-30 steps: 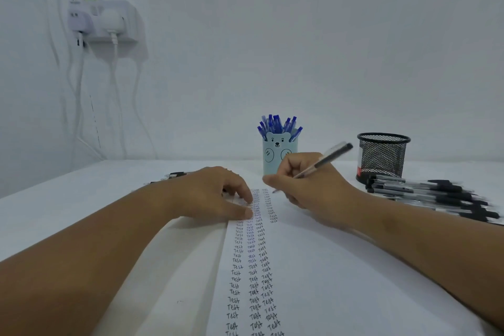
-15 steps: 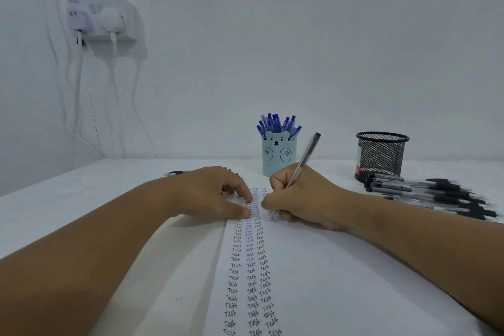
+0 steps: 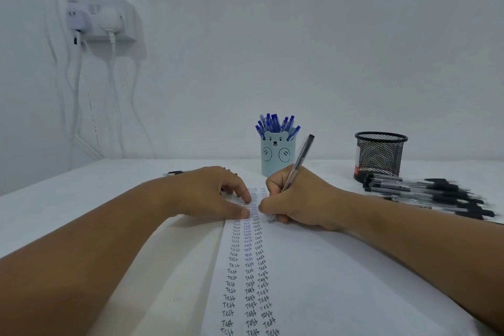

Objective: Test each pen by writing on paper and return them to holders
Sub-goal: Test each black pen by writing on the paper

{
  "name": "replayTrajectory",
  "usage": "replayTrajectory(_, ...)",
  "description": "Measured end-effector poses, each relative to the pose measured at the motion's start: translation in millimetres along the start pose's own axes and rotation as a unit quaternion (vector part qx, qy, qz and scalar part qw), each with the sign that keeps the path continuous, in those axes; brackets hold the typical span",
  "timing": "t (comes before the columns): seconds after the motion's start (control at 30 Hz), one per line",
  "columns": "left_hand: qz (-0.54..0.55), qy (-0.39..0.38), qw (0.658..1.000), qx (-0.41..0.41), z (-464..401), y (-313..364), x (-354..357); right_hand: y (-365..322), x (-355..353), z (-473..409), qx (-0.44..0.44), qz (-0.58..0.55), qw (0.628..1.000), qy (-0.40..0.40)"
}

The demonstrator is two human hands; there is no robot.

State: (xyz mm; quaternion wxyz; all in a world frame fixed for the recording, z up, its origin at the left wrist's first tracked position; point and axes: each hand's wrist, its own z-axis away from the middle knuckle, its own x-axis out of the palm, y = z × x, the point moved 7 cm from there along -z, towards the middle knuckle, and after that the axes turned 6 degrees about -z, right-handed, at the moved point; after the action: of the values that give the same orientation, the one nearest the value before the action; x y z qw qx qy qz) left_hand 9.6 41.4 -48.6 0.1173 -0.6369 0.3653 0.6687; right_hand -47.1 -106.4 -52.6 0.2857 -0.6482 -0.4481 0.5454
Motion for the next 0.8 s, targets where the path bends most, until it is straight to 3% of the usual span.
replayTrajectory(0.8, -0.013, -0.005, 1.000, 0.000, -0.9, -0.4, -0.5, 0.8, -1.6, -2.0, -0.014, 0.000, 1.000, 0.005)
